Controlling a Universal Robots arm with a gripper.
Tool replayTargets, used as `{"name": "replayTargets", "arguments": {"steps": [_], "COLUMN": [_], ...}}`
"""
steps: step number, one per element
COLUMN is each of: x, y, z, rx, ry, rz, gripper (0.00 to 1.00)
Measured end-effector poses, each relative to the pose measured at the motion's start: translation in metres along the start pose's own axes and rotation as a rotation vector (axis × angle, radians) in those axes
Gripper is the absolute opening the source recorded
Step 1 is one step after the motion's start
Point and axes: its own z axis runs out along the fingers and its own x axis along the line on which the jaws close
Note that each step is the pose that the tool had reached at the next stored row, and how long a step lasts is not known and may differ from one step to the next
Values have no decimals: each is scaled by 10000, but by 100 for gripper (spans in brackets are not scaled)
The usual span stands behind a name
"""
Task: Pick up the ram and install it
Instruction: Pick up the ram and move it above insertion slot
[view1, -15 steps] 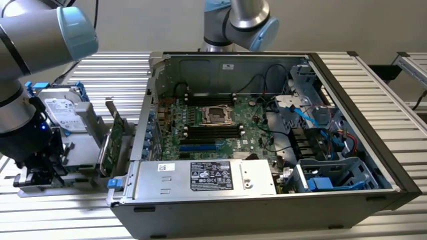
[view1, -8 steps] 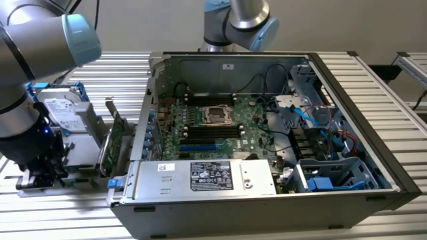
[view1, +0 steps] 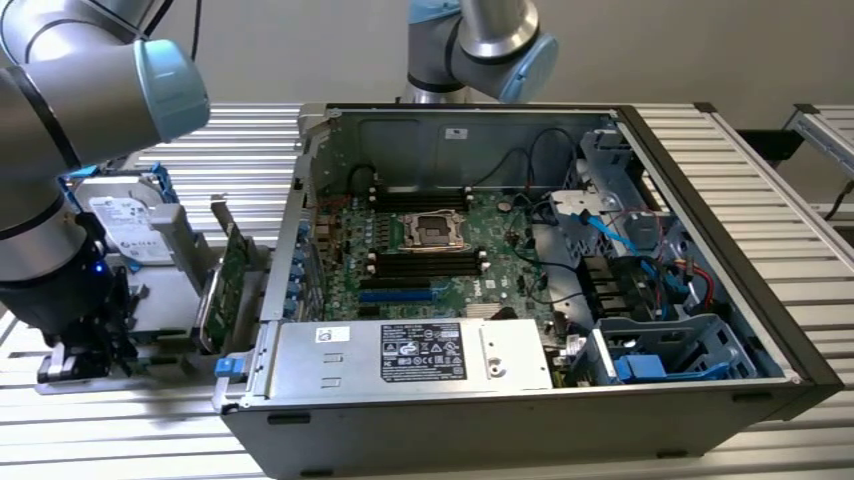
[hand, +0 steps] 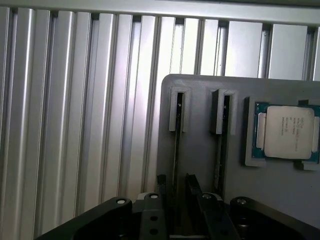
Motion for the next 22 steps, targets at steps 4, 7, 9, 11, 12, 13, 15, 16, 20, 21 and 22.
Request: {"name": "replayTargets", "arguments": {"steps": [4, 7, 9, 11, 12, 13, 15, 16, 20, 21, 22], "x": [1, 3, 3, 3, 3, 3, 4, 3, 3, 3, 3], "y": [-7, -33, -41, -41, -41, -41, -41, -42, -42, -42, -42], "z": [-1, -1, 0, -1, -2, -2, -2, -2, -2, -2, -2], "rx": [-111, -245, -320, -325, -326, -326, -326, -327, -328, -329, -329], "ry": [-7, -17, -24, -24, -23, -23, -23, -25, -27, -28, -28], "rz": [-6, -13, -18, -16, -17, -17, -16, -3, 41, 49, 58], "gripper": [30, 30, 30, 30, 30, 30, 30, 30, 30, 30, 30]}}
